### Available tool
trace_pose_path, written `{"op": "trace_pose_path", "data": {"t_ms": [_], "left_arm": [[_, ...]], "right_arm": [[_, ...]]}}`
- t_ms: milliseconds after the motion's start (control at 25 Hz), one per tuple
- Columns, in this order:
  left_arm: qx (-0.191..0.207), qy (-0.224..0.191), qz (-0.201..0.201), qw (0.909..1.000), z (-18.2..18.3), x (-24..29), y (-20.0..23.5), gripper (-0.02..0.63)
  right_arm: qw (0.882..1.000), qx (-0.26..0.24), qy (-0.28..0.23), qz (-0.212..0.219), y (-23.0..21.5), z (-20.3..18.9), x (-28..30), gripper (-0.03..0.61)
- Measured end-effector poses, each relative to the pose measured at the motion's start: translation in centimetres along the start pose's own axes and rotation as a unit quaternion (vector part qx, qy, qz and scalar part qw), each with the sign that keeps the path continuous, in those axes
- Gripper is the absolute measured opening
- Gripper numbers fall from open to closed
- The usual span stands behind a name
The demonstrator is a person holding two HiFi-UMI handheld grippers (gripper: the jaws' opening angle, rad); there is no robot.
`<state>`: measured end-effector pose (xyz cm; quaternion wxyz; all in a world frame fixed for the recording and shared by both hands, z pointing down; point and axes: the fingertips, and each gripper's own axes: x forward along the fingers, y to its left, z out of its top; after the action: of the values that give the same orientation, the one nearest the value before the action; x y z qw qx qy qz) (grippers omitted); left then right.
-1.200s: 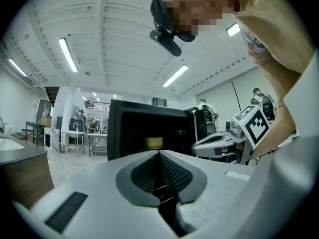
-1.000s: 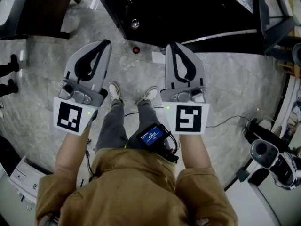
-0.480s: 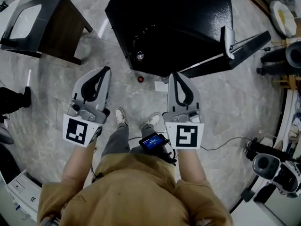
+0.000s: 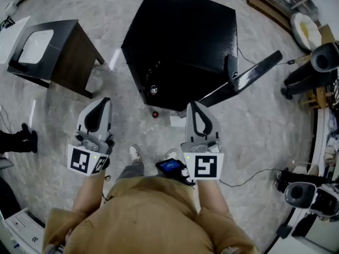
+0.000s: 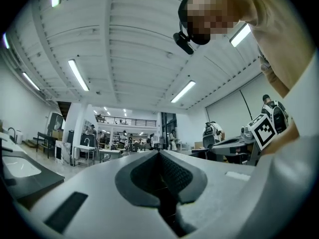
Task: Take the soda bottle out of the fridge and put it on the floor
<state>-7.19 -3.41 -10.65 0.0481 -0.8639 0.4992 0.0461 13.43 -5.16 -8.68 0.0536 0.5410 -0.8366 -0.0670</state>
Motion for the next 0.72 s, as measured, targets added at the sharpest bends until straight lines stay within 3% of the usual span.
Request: {"op": "trace_pose_path", "data": {"t_ms": [360,720], "left_arm": [[0.013,-0.014,0.012,0.9998,3.4,-2.1,1.5,0.002],[0.022,-0.026,-0.026,0.9991,5.3,-0.5,-1.8,0.002]], "right_arm": [[0.998,0.0,-0.047,-0.046,-4.0,5.1,-1.9,0.002],[0.994,-0.008,-0.074,-0.075,-6.9,8.0,-5.0,0.002]]}}
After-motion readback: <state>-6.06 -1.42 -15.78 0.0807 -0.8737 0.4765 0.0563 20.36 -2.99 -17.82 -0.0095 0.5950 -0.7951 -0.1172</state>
